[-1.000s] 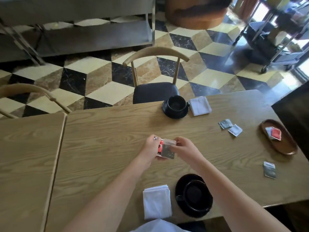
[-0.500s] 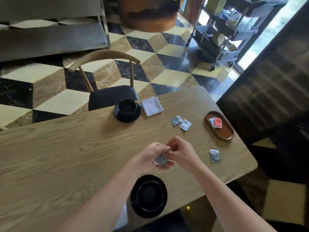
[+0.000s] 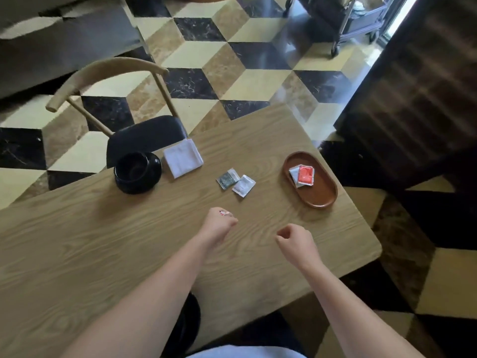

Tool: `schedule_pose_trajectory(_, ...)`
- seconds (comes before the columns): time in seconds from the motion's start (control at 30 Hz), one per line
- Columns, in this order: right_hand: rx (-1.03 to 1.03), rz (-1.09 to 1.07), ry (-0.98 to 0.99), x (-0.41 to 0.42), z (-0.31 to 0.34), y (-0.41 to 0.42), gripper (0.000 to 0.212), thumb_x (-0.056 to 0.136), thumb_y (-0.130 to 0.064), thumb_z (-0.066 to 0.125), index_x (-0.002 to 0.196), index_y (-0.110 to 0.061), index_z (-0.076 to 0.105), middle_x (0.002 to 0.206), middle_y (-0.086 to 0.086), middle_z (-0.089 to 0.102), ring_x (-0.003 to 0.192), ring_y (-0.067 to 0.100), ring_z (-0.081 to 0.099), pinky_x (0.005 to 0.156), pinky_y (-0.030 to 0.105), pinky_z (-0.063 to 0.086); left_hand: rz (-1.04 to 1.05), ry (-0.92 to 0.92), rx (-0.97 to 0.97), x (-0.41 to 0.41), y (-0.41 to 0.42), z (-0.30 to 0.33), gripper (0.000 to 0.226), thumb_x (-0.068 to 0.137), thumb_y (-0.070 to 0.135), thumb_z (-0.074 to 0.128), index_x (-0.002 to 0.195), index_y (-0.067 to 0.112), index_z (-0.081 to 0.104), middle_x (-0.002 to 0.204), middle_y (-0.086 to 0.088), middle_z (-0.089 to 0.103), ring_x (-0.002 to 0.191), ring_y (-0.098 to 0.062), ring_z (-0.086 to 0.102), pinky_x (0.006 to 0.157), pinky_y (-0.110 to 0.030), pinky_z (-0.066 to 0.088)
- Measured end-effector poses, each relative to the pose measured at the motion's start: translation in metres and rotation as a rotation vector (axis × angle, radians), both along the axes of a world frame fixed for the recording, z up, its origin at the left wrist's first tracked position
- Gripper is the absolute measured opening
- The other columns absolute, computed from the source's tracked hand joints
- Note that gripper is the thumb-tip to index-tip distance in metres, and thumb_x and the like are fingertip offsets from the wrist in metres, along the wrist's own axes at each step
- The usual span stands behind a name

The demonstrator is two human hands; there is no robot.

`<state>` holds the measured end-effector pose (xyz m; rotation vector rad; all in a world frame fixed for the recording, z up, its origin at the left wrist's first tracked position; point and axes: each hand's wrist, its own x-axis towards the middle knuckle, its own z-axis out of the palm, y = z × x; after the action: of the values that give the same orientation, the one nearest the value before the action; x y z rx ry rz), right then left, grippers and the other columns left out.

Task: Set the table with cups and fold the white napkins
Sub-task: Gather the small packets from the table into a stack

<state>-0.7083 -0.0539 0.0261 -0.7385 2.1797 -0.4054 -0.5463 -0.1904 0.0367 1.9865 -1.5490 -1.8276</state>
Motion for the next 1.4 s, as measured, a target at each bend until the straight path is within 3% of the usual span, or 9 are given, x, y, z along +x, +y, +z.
schedule_pose_trajectory(0.13, 0.107, -0.095, 0.087, -0.035, -0.026, 0.036, 0.019, 0.087, -0.035, 0.069, 0.098, -0.023, 0.060, 0.101, -0.002, 0.068, 0.091, 0.020, 0.063, 0.077, 0.037, 0.052, -0.025, -0.261, -0.237, -0.034, -0.022, -0.022, 0.012, 0.083, 0.006, 0.065, 0.077, 0.015, 0.070, 0.066, -0.002, 0.061, 0.061, -0.024, 0.052, 0.055, -0.027, 0.038)
schedule_pose_trajectory(0.23, 0.136, -0.138, 0.115, -0.043, -0.037, 0.048, 0.027, 0.086, -0.043, 0.072, 0.098, -0.023, 0.058, 0.096, -0.004, 0.065, 0.087, 0.018, 0.063, 0.077, 0.039, 0.055, -0.052, -0.441, -0.374, -0.054, -0.040, -0.035, 0.011, 0.086, 0.015, 0.064, 0.075, 0.018, 0.067, 0.075, -0.003, 0.064, 0.074, -0.028, 0.056, 0.062, -0.028, 0.039)
schedule_pose_trajectory(0.53, 0.081, -0.099, 0.186, -0.041, -0.054, 0.040, 0.024, 0.085, -0.043, 0.073, 0.093, -0.026, 0.059, 0.091, -0.007, 0.058, 0.080, 0.015, 0.062, 0.072, 0.037, 0.055, -0.140, -0.547, -0.465, -0.095, -0.064, -0.073, 0.026, 0.086, 0.020, 0.063, 0.108, 0.006, 0.069, 0.115, -0.012, 0.067, 0.096, -0.034, 0.065, 0.069, -0.032, 0.038)
schedule_pose_trajectory(0.8, 0.073, -0.187, -0.047, -0.047, -0.055, 0.028, 0.015, 0.082, -0.027, 0.073, 0.081, -0.026, 0.058, 0.083, -0.009, 0.064, 0.081, 0.016, 0.062, 0.064, 0.031, 0.044, -0.217, -0.542, -0.379, -0.087, -0.078, -0.072, 0.022, 0.080, 0.021, 0.071, 0.098, 0.009, 0.069, 0.113, -0.011, 0.067, 0.107, -0.033, 0.062, 0.075, -0.034, 0.046)
schedule_pose_trajectory(0.93, -0.077, -0.461, -0.437, -0.050, -0.043, 0.008, 0.018, 0.080, -0.019, 0.081, 0.084, -0.014, 0.064, 0.084, -0.002, 0.073, 0.063, 0.005, 0.065, 0.053, 0.018, 0.044, -0.026, -0.232, -0.246, -0.084, -0.063, -0.062, 0.023, 0.077, 0.009, 0.064, 0.076, 0.020, 0.044, 0.078, 0.002, 0.053, 0.079, -0.025, 0.051, 0.070, -0.030, 0.038)
schedule_pose_trajectory(1.1, -0.187, -0.566, -0.856, -0.042, -0.024, -0.042, 0.014, 0.088, -0.014, 0.075, 0.087, -0.013, 0.061, 0.079, 0.005, 0.071, 0.056, 0.007, 0.063, 0.048, 0.018, 0.045, 0.332, 0.294, 0.176, -0.084, -0.037, -0.037, 0.018, 0.081, -0.006, 0.059, 0.093, 0.008, 0.061, 0.088, -0.015, 0.058, 0.078, -0.025, 0.060, 0.069, -0.031, 0.050)
schedule_pose_trajectory(1.17, -0.206, -0.486, -0.854, -0.035, -0.018, -0.065, 0.012, 0.088, -0.017, 0.075, 0.085, -0.014, 0.063, 0.077, 0.004, 0.070, 0.054, 0.006, 0.060, 0.047, 0.018, 0.040, 0.422, 0.405, 0.272, -0.078, -0.033, -0.025, 0.019, 0.086, -0.007, 0.049, 0.090, 0.005, 0.063, 0.087, -0.016, 0.063, 0.067, -0.023, 0.064, 0.059, -0.027, 0.049)
schedule_pose_trajectory(1.27, -0.202, -0.342, -0.747, -0.027, -0.012, -0.091, 0.013, 0.087, -0.020, 0.076, 0.081, -0.017, 0.065, 0.067, -0.001, 0.064, 0.050, 0.002, 0.055, 0.048, 0.019, 0.036, 0.441, 0.622, 0.433, -0.061, -0.035, -0.011, 0.025, 0.088, 0.001, 0.039, 0.092, 0.001, 0.064, 0.089, -0.019, 0.068, 0.074, -0.028, 0.068, 0.071, -0.036, 0.056)
schedule_pose_trajectory(1.4, -0.205, -0.112, -0.536, -0.018, -0.008, -0.111, 0.016, 0.081, -0.026, 0.081, 0.073, -0.019, 0.069, 0.055, -0.013, 0.060, 0.050, 0.000, 0.051, 0.048, 0.015, 0.037, 0.391, 0.605, 0.471, -0.037, -0.039, -0.007, 0.036, 0.092, 0.040, 0.062, 0.102, 0.006, 0.069, 0.094, -0.014, 0.073, 0.080, -0.026, 0.071, 0.082, -0.043, 0.058)
